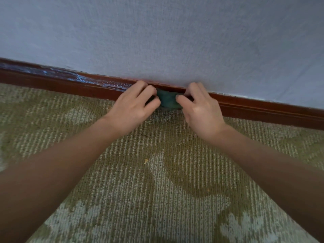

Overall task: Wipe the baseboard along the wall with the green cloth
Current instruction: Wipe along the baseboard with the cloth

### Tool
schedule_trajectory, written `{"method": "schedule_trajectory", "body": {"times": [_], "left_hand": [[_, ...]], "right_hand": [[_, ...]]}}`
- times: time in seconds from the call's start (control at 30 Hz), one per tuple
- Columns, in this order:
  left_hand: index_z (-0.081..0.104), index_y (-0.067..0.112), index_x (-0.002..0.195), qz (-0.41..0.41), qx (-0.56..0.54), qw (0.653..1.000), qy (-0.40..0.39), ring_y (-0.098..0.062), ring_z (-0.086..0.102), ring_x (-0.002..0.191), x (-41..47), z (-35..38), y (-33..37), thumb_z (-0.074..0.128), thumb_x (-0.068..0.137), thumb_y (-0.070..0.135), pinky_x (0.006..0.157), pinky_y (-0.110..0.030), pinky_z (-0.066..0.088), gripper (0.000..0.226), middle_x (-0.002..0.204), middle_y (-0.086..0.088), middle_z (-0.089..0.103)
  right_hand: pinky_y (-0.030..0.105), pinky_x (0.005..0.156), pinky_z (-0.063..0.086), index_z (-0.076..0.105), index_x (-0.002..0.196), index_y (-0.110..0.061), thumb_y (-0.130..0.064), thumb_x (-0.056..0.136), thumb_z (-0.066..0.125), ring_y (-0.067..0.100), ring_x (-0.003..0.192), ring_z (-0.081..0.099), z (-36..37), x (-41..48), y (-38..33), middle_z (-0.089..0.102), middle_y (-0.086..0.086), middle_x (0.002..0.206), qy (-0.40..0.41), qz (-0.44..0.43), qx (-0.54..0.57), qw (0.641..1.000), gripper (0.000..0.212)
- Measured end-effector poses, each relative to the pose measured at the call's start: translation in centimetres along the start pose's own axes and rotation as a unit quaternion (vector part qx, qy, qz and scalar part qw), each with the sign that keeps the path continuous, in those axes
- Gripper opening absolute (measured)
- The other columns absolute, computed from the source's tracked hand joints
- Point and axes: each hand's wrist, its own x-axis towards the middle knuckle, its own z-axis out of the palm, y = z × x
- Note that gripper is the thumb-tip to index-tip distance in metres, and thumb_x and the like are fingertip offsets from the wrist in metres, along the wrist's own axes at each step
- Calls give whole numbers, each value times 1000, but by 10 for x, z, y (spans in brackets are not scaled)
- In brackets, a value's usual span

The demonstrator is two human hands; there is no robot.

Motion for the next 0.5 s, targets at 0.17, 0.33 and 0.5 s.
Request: {"method": "schedule_trajectory", "body": {"times": [0.17, 0.33, 0.5], "left_hand": [[65, -11, 84, -31, -7, 999, 15, -30, 44, 81, -6, -3, -2, 42, 87, -15, 66, -37, 42, 24, 89, -25, 64], [67, -10, 88, -67, -24, 996, 48, -30, 43, 85, 8, 0, 6, 54, 83, -15, 66, -40, 48, 15, 94, -23, 66], [67, -11, 92, -65, -23, 997, 34, -33, 55, 82, -2, -4, 1, 59, 79, -16, 67, -40, 50, 16, 94, -23, 66]], "right_hand": [[24, 37, 33, 63, 74, 9, 25, 55, 68, 32, 65, 54, 3, 2, -10, 54, 23, 71, -12, 35, 53, 998, 26], [35, 38, 47, 66, 91, 10, 19, 65, 68, 37, 72, 57, -5, -6, 2, 57, 25, 78, 4, 60, 59, 996, 27], [27, 39, 43, 66, 87, 10, 22, 58, 69, 37, 73, 58, -1, 3, -11, 57, 24, 78, 1, 84, 46, 995, 32]]}}
